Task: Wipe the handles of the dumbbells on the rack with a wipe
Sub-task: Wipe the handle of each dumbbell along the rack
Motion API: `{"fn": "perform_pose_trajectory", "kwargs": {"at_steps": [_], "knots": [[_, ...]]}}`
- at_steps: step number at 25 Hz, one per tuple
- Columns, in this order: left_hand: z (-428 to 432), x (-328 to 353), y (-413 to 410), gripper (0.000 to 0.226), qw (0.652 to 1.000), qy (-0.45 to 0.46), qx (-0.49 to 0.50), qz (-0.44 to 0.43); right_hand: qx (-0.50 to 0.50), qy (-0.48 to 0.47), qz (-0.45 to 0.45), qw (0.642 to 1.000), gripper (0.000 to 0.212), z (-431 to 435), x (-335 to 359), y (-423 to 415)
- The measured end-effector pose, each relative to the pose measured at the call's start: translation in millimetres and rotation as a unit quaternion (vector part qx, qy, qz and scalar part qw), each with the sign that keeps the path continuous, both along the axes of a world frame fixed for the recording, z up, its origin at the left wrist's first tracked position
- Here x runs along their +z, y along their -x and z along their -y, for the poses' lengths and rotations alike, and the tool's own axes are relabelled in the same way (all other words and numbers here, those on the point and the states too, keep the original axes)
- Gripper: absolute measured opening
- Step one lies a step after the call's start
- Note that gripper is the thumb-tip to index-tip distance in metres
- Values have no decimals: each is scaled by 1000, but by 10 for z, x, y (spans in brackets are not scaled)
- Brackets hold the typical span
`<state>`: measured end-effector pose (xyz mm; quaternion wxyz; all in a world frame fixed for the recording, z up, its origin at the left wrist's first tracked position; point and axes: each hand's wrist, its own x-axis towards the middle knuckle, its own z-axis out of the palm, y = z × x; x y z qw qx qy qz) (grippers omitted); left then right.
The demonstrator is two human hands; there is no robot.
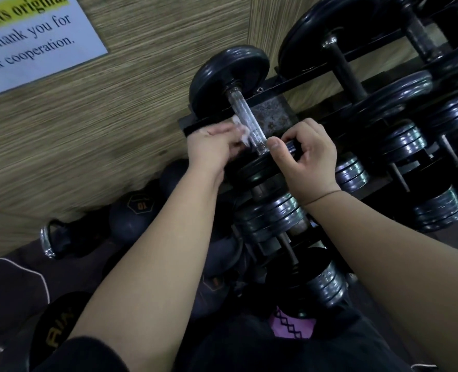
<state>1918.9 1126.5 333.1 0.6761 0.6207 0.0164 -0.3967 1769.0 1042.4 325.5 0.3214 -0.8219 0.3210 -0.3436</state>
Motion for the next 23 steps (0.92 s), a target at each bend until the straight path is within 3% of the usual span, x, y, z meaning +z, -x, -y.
{"fn": "perform_pose_trajectory", "kwargs": {"at_steps": [4, 11, 16, 19, 23], "knots": [[195, 64, -133, 13, 992, 9, 124, 21, 18, -16, -24, 999, 42, 18, 43, 26], [-122, -133, 224, 8, 992, -83, -30, 88, 63, -33, -42, 997, 48, 89, 30, 80], [-109, 158, 284, 7, 987, -43, 31, 149, 131, -91, -71, 985, 40, 136, 235, 233], [56, 427, 298, 9, 977, -30, 45, 207, 138, -29, -43, 989, 42, 323, 326, 545], [467, 763, 426, 17, 963, -18, 9, 267, 58, 98, 42, 993, 30, 809, 499, 916]]}}
